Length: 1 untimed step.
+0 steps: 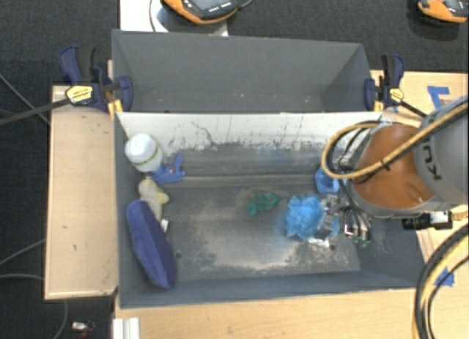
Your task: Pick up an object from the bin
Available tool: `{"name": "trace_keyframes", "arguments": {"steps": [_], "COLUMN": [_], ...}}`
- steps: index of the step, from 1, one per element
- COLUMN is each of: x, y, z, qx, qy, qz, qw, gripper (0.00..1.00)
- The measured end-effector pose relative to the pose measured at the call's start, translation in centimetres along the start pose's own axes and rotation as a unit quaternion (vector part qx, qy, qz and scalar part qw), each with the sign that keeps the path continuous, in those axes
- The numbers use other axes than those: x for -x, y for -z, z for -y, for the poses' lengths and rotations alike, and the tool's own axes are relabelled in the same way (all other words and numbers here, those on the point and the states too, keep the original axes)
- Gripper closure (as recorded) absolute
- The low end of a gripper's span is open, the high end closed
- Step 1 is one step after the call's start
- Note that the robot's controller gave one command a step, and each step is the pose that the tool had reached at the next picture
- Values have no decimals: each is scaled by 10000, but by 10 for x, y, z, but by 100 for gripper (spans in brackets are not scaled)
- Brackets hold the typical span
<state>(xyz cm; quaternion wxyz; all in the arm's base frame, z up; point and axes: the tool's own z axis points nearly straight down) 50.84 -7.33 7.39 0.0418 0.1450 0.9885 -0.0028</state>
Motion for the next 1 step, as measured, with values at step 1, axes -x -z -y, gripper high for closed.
{"name": "trace_keyframes", "arguments": {"steps": [1], "x": [0], "y": [0], "z": [-1], "qx": [4], "qy": [9], "qz": [44], "qw": [10000], "gripper": [100]}}
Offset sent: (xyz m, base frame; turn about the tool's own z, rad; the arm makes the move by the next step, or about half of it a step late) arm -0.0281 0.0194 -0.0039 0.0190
